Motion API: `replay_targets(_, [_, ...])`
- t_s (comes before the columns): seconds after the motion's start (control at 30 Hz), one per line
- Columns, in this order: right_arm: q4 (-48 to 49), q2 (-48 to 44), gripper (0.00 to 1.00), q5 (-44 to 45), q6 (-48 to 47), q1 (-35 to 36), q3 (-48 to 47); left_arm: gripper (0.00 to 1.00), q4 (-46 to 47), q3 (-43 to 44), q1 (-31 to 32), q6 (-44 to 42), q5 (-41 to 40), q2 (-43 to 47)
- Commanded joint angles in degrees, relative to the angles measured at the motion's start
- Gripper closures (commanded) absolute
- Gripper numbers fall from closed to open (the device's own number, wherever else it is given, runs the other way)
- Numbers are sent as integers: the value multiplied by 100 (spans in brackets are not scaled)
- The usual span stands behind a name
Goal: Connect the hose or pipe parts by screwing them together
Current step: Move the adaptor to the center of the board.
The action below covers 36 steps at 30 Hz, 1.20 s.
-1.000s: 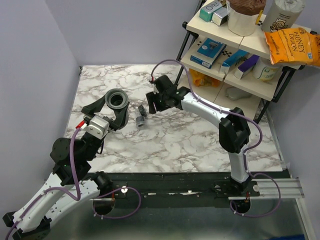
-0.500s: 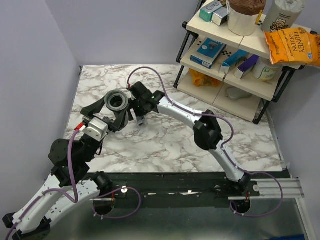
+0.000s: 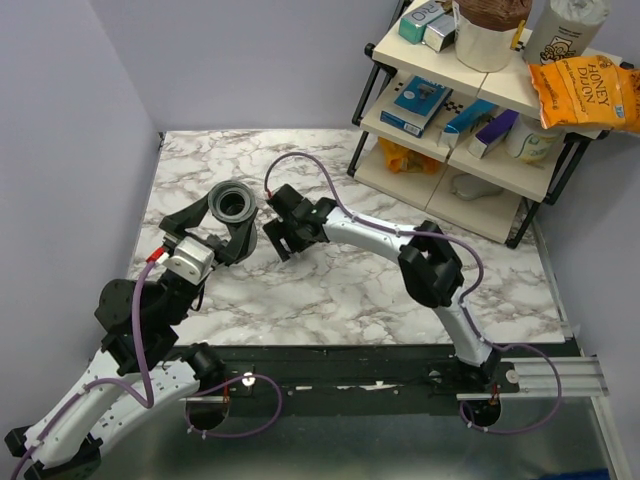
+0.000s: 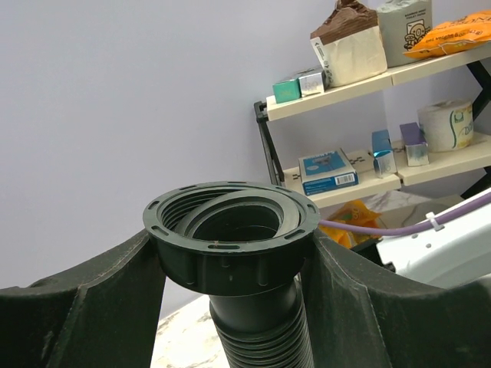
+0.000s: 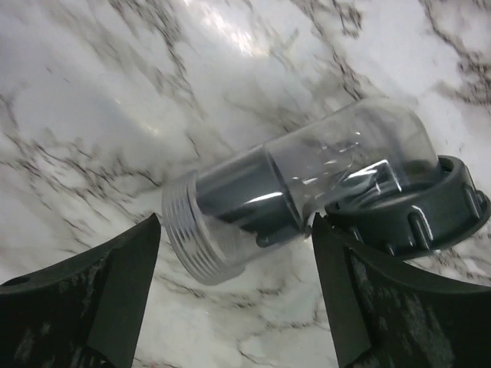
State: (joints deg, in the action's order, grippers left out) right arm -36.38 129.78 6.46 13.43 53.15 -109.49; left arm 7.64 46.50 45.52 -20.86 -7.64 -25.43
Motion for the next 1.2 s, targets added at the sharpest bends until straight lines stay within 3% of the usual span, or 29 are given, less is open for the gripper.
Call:
replay_targets(0.0, [-72,-766,16,523,-121,20,1144,100,343,70,45,126,202,56])
replay_targets(0.23, [131,-1989,22,716,-236,29,2790,100,519,8,36,223,272,38])
replay_targets(0.4, [-79,-2536,18,708,-114,-154,2838,100,554,8,27,276,359,38])
replay_targets(0.43, [-88,-2580,15,664,-26,-208,2724,100,546,8,36,276,394,47])
replay_targets(0.47, [-97,-2580,3,620,54,-225,2383,100,537,17,27,276,412,47])
replay_targets(0.5, [-106,-2502,0,602,289,-260,2189,100,511,43,27,267,430,47])
replay_targets(0.6, [-176,-2091,0,636,1069,-392,1434,100,388,105,36,223,482,38])
replay_targets(0.67, [-508,-1669,0,1152,1590,-410,836,100,309,131,36,205,483,56])
replay_targets(0.8, [-2989,-219,0,1734,2986,-437,-1604,100,229,166,36,197,500,108])
replay_targets(0.87, [-3558,494,0,2024,3261,-437,-2758,100,203,149,36,197,509,143])
replay_targets(0.9, [-3743,618,0,2104,3445,-437,-2901,100,194,149,36,197,518,152])
replay_targets(1.07, [-3270,426,0,2456,3763,-436,-1902,100,142,184,36,197,518,161])
replay_targets(1.17, [-3393,601,0,2431,3816,-428,-1979,100,71,219,36,188,518,153])
